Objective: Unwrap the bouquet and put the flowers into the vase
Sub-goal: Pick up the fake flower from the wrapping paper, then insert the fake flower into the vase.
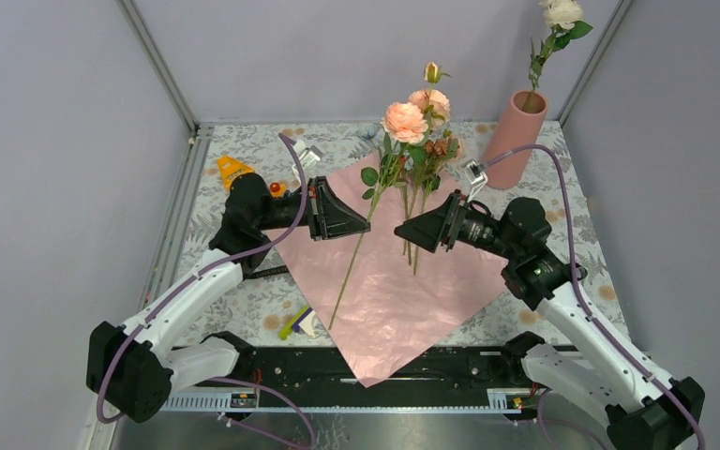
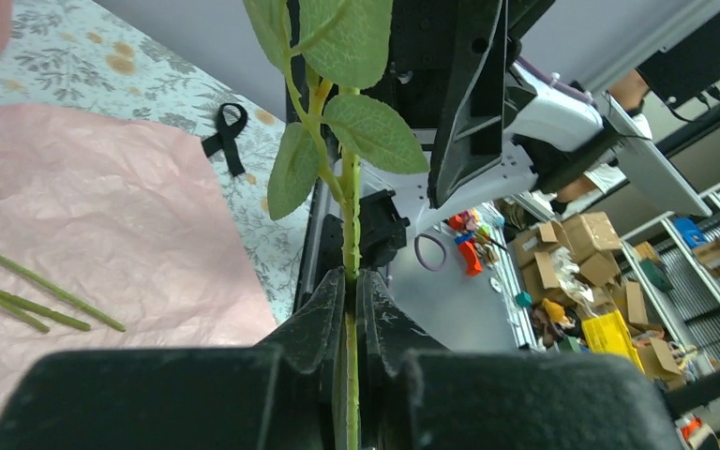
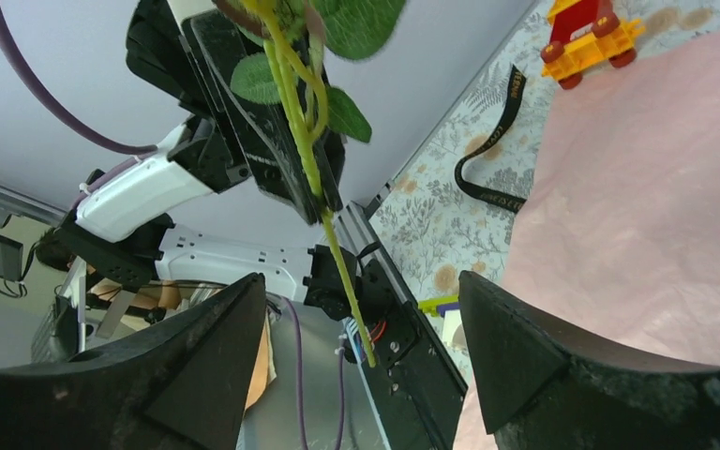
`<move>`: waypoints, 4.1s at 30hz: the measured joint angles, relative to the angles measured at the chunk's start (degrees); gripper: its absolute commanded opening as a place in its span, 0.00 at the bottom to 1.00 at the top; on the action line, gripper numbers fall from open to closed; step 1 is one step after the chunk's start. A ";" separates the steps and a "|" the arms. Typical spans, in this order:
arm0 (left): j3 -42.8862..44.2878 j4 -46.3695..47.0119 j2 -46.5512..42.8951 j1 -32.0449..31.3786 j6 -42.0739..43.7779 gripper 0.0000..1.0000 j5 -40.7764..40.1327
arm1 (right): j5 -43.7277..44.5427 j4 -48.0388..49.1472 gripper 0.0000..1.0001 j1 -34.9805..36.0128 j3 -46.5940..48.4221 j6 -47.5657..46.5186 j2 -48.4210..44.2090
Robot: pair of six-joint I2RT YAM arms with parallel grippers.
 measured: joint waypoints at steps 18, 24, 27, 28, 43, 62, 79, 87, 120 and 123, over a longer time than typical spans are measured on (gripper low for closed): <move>-3.17 12.11 2.05 0.00 -7.48 0.00 4.90 | 13.60 13.68 0.46 15.34 1.95 -2.16 8.35; -3.23 12.09 2.05 0.00 -7.43 0.00 4.94 | 15.50 16.13 0.36 16.44 1.97 -2.23 9.01; -3.23 12.00 2.05 0.00 -7.21 0.00 4.94 | 16.33 16.28 0.32 16.50 2.03 -2.38 9.46; -3.23 11.96 2.05 0.00 -7.15 0.00 4.94 | 16.52 16.28 0.30 16.52 2.08 -2.38 9.66; -0.55 -4.07 -0.76 -0.07 4.79 0.73 0.52 | 19.43 13.49 0.00 16.81 2.21 -5.11 10.01; 8.24 -38.18 -9.09 16.11 24.39 0.95 -31.95 | 55.98 -25.94 0.00 9.99 19.10 -39.17 -2.95; 6.60 -40.72 -11.82 18.80 25.11 0.95 -37.42 | 46.82 -21.75 0.00 -24.70 47.10 -48.11 23.52; 6.60 -41.62 -12.26 20.76 25.68 0.95 -39.80 | 46.93 -14.36 0.00 -28.57 58.18 -48.11 32.65; 6.60 -41.59 -12.22 22.99 24.79 0.95 -39.69 | 44.85 -7.65 0.00 -33.18 60.41 -47.58 47.23; 6.60 -41.59 -12.17 23.02 24.74 0.95 -39.67 | 44.46 -6.78 0.00 -33.33 58.18 -47.30 48.13</move>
